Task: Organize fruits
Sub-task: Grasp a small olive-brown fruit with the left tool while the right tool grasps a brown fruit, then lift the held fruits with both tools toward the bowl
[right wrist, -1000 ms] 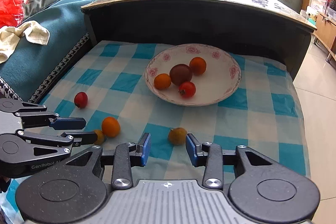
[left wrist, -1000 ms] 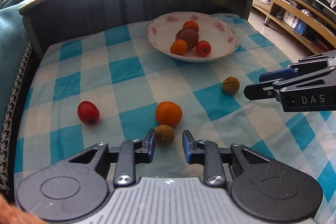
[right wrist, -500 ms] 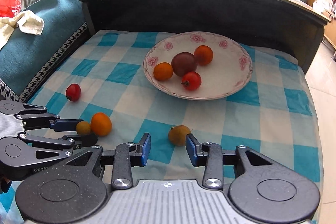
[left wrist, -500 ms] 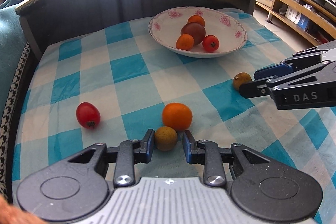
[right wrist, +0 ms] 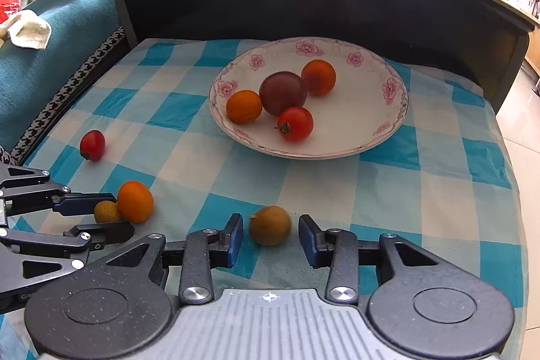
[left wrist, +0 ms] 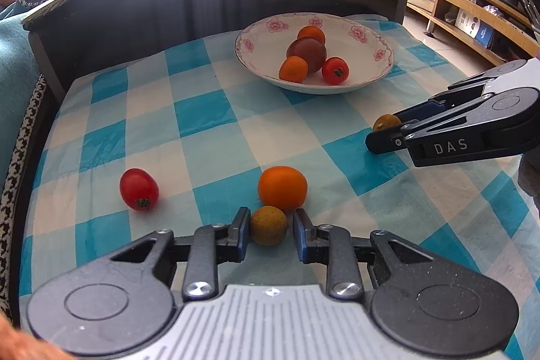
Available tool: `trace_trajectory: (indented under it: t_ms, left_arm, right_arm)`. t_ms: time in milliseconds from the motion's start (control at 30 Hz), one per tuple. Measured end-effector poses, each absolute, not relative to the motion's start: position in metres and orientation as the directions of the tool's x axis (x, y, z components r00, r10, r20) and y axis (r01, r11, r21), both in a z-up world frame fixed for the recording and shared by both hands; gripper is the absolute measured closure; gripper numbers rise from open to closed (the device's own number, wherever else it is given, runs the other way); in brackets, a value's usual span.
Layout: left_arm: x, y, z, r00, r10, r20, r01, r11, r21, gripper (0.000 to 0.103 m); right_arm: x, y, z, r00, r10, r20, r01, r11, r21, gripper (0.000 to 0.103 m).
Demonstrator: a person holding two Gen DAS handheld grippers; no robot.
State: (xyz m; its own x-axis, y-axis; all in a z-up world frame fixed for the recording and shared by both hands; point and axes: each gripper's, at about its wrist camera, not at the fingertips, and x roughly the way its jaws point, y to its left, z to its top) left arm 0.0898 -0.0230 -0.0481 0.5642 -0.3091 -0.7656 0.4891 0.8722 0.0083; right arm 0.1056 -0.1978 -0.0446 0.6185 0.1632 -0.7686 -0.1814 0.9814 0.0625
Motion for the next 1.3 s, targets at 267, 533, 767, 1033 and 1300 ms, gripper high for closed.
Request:
trace_trajectory:
  t_ms: [267,533,767,1033,1300]
  left_arm:
    - [0.0891,-0.0221,-0.0482,0.564,-0.311,-0.765,0.492,0.871,0.009,0.067]
    - [0.0888,-0.0219,-0.0477,0.562,-0.306,-0.768,0.497,0.867,0.018,0.067]
    - [0.0877,-0.0226,-0.0480,0.565,-0.306,-0.766,0.502,0.865,0.025,0.066]
    - [0.0868,-0.0224,-0.0470,0.563,-0.298,-0.771,0.501,0.865,0.031,0.066]
    - [0.0844,-0.0233,-0.0459,0.555,-0.298,-0.777,0.511,0.859,0.036,0.070]
  right_arm:
    - [0.1073,-0.1939,-0.0438,0.615,0.156,-0.773,-0.200,0.979,0.038,0.077]
    - [0.1069,-0.1936,-0.0433,0.611,0.154,-0.776,-0.204,0.978,0.033,0.077]
    - [0.1074,-0.1937,-0.0431,0.611,0.156,-0.776,-0.205,0.978,0.035,0.076]
    - [0.1061,-0.1931,-0.0434,0.609,0.154,-0.778,-0.209,0.977,0.030,0.075]
    - [0.1054,-0.1921,-0.0416,0.609,0.144,-0.780,-0.212,0.977,0.015,0.080]
